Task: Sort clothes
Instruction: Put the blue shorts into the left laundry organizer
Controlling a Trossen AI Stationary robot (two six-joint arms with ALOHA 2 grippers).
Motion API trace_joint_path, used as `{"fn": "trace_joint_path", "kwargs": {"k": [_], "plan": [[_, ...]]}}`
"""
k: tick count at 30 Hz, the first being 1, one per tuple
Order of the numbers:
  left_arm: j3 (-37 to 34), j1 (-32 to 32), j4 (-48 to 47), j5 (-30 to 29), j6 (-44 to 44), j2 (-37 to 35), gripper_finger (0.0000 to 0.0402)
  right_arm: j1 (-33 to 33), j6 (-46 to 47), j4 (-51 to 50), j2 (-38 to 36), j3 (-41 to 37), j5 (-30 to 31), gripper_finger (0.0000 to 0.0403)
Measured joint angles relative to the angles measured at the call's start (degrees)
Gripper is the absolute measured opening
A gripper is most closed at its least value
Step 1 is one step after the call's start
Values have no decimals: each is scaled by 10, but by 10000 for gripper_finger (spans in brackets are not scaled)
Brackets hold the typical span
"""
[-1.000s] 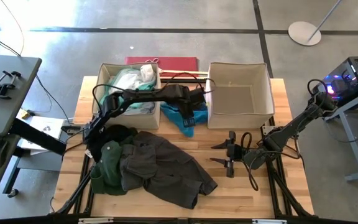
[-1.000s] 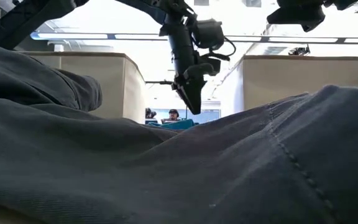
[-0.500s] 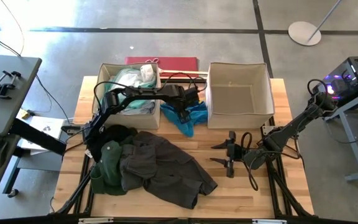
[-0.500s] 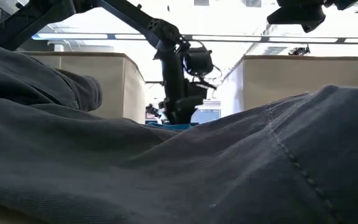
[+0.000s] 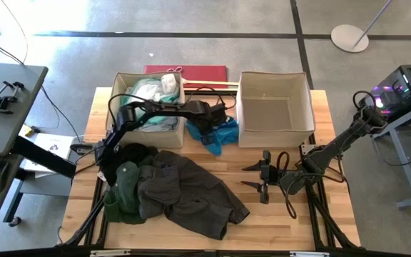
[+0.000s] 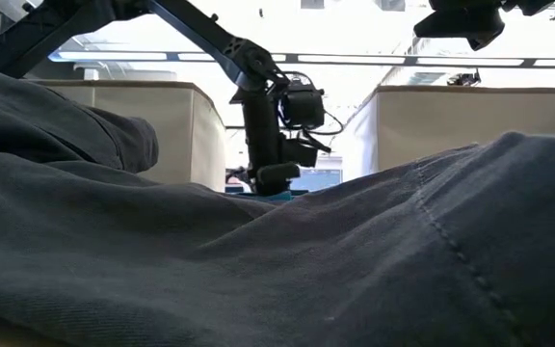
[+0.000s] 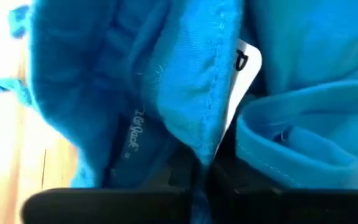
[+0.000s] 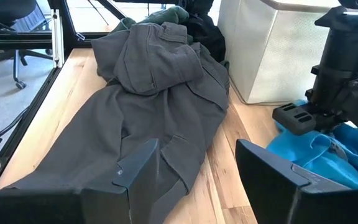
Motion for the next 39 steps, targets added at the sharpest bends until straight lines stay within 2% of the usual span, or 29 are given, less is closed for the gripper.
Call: {"fn": "trace_joint_path", "kwargs": {"k": [6, 16, 19, 23, 26, 29, 34, 39], "plan": [[42, -17, -6, -35, 17, -32, 5, 0, 0, 0, 0, 0, 0, 201], [95, -87, -19, -163, 25, -184, 1, 0, 3, -1, 0, 0, 0, 201], [95, -122, -18, -226, 41, -243, 1, 0, 3, -2, 0, 0, 0, 201], [95, -165, -35, -350, 43, -315, 1, 0, 2, -5, 0, 0, 0, 201], [93, -177, -64, -439, 35, -363, 1, 0, 2, -5, 0, 0, 0, 201], [90, -172, -123, -489, -13, -401, 1, 0, 2, -5, 0, 0, 0, 201], [90, -119, -275, -496, -149, -442, 1, 0, 2, -8, 0, 0, 0, 201], [75, -35, -441, -442, -292, -444, 1, 0, 2, -9, 0, 0, 0, 201]]}}
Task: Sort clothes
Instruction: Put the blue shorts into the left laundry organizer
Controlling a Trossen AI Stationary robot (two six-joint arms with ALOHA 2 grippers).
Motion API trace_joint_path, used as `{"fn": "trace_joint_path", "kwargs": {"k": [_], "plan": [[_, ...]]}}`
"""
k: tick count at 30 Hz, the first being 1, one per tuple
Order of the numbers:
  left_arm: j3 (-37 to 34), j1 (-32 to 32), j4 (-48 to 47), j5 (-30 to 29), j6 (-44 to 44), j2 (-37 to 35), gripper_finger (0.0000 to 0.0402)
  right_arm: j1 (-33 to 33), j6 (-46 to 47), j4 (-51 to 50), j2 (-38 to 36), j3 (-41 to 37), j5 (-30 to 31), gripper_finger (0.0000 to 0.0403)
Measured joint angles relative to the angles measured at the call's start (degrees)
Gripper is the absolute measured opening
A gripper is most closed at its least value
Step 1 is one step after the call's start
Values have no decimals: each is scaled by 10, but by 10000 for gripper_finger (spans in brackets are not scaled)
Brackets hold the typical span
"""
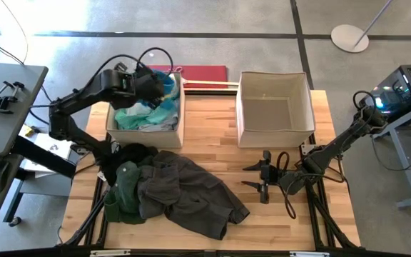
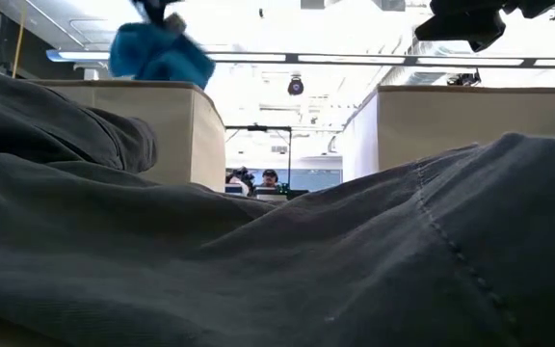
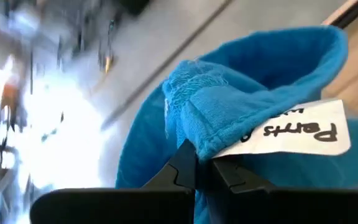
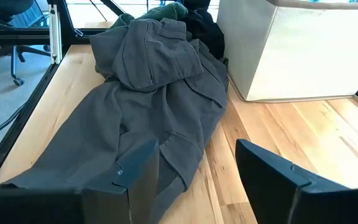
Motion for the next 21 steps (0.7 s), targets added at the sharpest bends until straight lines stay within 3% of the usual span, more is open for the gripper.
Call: {"fn": "trace_joint_path", "kwargs": {"k": [7, 14, 17, 21], "plan": [[-180, 121, 97, 165, 50, -20, 1, 0, 0, -4, 0, 0, -1, 201], [-420, 226, 376, 402, 134, 13, 1, 0, 0, -8, 0, 0, -2, 201], [-482, 248, 449, 449, 139, 47, 1, 0, 0, -8, 0, 0, -2, 201], [-495, 261, 476, 454, 136, 77, 1, -1, 0, -8, 0, 0, -2, 201]]}}
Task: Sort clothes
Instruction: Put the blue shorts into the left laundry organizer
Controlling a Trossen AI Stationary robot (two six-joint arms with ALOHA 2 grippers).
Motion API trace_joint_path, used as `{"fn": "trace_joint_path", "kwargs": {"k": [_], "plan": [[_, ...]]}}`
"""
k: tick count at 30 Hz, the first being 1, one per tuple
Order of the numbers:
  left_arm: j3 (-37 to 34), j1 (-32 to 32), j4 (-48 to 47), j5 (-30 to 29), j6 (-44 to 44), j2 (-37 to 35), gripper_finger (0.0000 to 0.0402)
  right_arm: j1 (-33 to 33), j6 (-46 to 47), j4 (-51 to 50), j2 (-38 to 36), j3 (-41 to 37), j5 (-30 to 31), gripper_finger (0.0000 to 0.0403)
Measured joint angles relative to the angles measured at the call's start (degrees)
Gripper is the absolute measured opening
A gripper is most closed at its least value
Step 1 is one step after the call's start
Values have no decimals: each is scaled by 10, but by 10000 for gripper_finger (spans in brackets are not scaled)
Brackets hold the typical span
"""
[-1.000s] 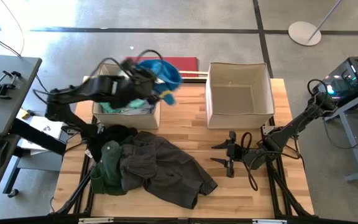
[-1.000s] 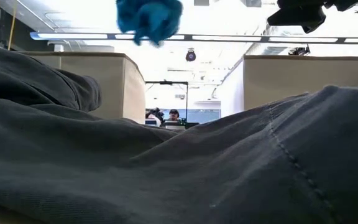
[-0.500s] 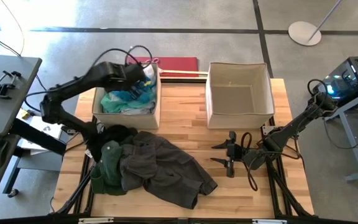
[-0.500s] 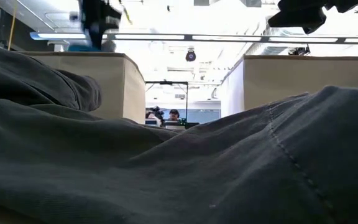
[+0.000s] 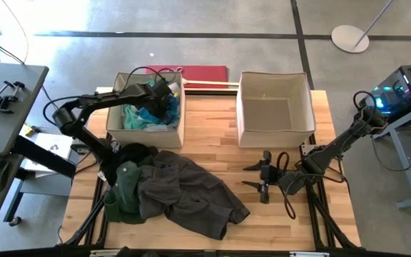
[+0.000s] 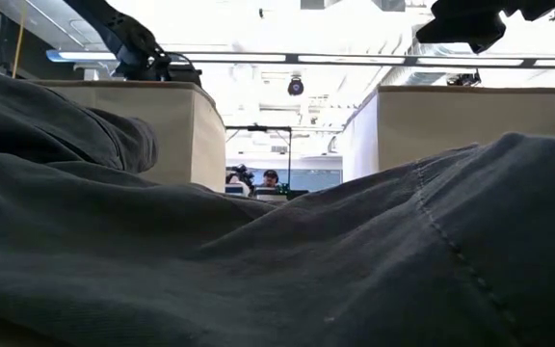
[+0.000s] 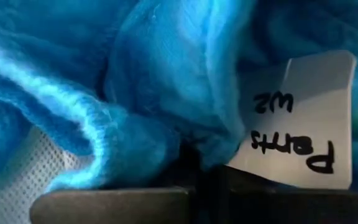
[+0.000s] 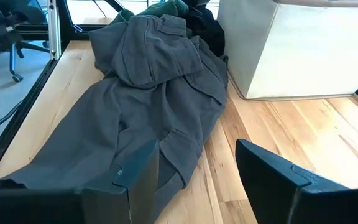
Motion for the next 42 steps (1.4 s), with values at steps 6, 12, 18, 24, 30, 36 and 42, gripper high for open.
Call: {"fn": "trace_joint_path", "kwargs": {"k": [6, 12, 18, 24, 30, 36, 42], "plan": [[39, -2, -31, 5, 1, -48, 38, -4, 0, 0, 0, 0, 0, 201], [121, -3, -107, 7, -8, -140, 119, -4, 13, 0, 0, 0, 0, 201], [155, -19, -179, 32, -99, -221, 159, -4, 15, 0, 0, 0, 0, 201], [116, -68, -111, -98, -68, -263, 158, -4, 12, 0, 0, 0, 1, 201], [10, -55, -23, -127, -112, -224, 137, -4, 6, 0, 0, 0, 6, 201], [-71, -39, -12, -74, -127, -123, 110, -4, -4, 0, 0, 0, 9, 201], [-34, -52, -58, -51, -118, -121, 104, -16, -2, 0, 0, 0, 9, 201]]}}
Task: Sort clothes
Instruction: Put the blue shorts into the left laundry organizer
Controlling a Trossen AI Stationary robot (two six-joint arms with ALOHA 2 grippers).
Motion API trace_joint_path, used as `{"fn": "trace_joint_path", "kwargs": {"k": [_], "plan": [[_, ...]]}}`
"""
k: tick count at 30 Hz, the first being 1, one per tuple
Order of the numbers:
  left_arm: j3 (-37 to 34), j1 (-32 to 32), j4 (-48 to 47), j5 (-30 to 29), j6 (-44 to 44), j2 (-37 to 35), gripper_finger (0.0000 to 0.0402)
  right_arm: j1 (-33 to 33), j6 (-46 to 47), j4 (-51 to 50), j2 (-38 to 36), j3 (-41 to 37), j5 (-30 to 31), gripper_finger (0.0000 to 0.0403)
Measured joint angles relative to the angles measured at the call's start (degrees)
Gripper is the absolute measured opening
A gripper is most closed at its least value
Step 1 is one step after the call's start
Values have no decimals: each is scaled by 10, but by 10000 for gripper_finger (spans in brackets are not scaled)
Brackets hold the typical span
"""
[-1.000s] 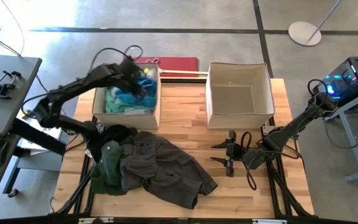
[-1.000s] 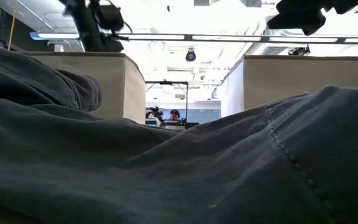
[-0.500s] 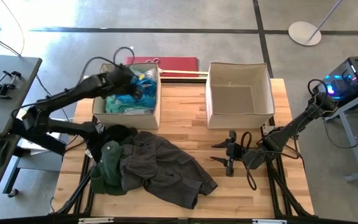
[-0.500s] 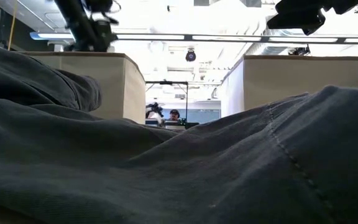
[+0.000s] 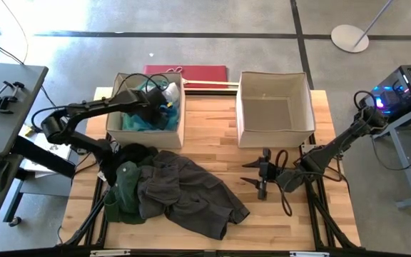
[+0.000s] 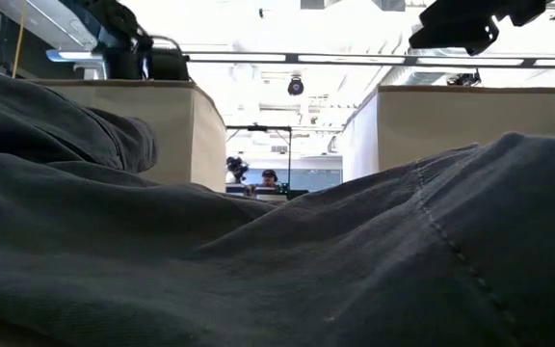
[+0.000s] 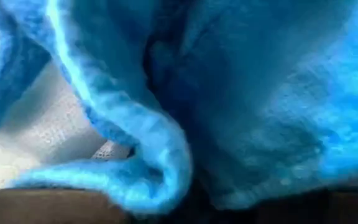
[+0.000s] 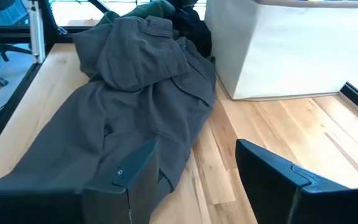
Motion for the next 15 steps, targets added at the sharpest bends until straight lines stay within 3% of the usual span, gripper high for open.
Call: {"fn": "trace_joint_path", "kwargs": {"k": [9, 15], "plan": [[140, -49, -154, 55, -62, -101, 104, -25, 2, 8, 0, 0, -6, 201], [146, -156, -155, 76, -110, -175, 103, -58, -43, 25, 10, 0, -122, 201]]}}
